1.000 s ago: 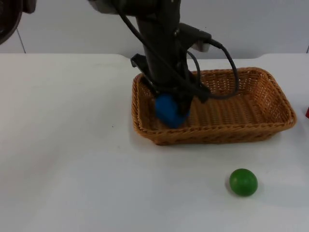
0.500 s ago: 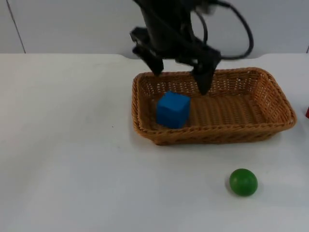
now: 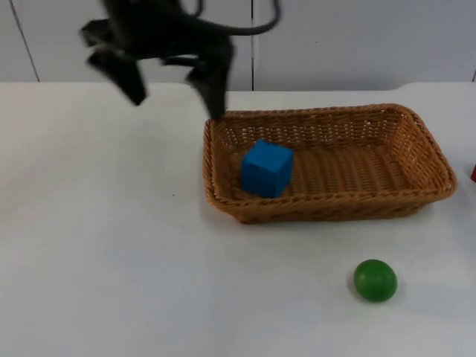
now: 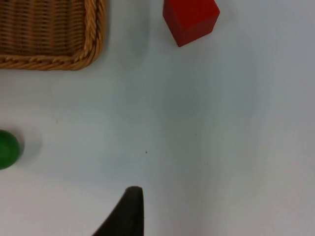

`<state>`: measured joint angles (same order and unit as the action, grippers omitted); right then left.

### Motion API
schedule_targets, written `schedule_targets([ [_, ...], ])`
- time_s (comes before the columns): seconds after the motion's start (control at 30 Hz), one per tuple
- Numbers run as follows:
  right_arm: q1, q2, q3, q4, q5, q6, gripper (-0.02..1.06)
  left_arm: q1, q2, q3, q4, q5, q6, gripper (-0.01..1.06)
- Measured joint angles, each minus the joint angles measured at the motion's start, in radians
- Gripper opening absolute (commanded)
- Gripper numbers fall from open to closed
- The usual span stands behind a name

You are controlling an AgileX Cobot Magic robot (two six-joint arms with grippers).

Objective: Place all geometric objects except the red cube into the basket.

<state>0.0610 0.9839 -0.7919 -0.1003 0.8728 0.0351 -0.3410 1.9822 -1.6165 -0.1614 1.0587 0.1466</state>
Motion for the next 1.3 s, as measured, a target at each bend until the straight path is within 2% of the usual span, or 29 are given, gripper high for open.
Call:
schedule_targets([
  [0.1,0.0,0.0,0.0,0.0,0.0,0.0,1.05,0.093,-0.112,0.178,-0.017,-0.06,0.0,1.05],
  [0.17,0.0,0.0,0.0,0.0,0.0,0.0,1.05,0.126,-0.152,0.221,-0.02,-0.073,0.0,1.05],
  [0.3,0.0,0.0,0.0,0.002,0.0,0.0,1.05,0.251,-0.328,0.419,-0.025,-0.115,0.0,1.05],
  [0.33,0.0,0.0,0.0,0.002,0.0,0.0,1.05,0.251,-0.328,0.419,-0.025,-0.115,0.0,1.05],
  [0.47,0.0,0.0,0.0,0.002,0.0,0.0,1.05,0.328,-0.484,0.586,-0.025,-0.165,0.0,1.05],
  [0.5,0.0,0.0,0.0,0.002,0.0,0.0,1.05,0.328,-0.484,0.586,-0.025,-0.165,0.0,1.05],
  [0.63,0.0,0.0,0.0,0.007,0.004,0.0,1.05,0.352,-0.626,0.748,-0.027,-0.226,0.0,1.05],
  [0.8,0.0,0.0,0.0,0.028,0.008,-0.011,1.05,0.352,-0.727,0.873,-0.038,-0.259,0.0,1.05],
  [1.13,-0.002,0.0,0.0,0.049,0.018,-0.035,1.05,0.352,-0.79,0.91,-0.044,-0.283,0.0,1.05],
  [1.3,-0.002,0.0,0.0,0.1,0.018,-0.068,1.05,0.352,-0.79,0.91,-0.044,-0.284,0.0,1.05],
])
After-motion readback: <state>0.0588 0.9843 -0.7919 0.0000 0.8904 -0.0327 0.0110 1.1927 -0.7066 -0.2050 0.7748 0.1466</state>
